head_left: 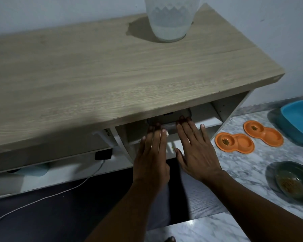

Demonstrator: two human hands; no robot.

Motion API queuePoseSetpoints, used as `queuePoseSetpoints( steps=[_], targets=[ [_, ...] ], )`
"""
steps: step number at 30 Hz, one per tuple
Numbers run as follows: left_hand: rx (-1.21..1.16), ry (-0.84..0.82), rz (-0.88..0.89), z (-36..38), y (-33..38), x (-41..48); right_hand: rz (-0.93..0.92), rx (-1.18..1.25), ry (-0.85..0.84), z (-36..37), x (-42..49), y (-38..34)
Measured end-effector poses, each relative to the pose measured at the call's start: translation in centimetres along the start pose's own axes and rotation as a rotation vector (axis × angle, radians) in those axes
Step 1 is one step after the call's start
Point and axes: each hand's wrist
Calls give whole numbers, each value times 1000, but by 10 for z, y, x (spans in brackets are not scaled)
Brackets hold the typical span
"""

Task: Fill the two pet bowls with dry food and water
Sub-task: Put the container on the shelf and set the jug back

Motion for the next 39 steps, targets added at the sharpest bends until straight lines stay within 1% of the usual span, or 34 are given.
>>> queuePoseSetpoints(
  steps=[4,8,13,17,19,23,26,29,34,39],
  targets=[
    [21,-6,29,-12,4,-4,-29,24,21,-15,1,2],
    [-54,-21,99,-50,13,-13,-56,90,76,-63,1,2],
    [-52,8,89,-154,50,-7,-54,204,149,-171,24,-13],
    [-23,48,76,-247,78,13,-21,214,194,-270,55,-31],
    [-28,49,66,-288,86,27,38,213,214,-310,72,-37],
    [-41,55,40,-351,93,72,271,303,175,-363,120,-39],
    [-50,48,-15,-376,86,112,422,417,165,-379,164,-32],
    [-79,26,-70,-386,71,156,550,522,133,-377,211,-18],
    [-183,-39,-188,-376,41,237,683,599,101,-350,285,8],
    [-240,-105,-264,-347,24,293,806,660,51,-311,330,32]
  ],
)
Point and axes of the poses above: each hand's wrist, its own x-axis towards the middle knuckle, its own z-axis out of the palm, y = z × x, and after that the axes turned 15 degrees about y, right-handed
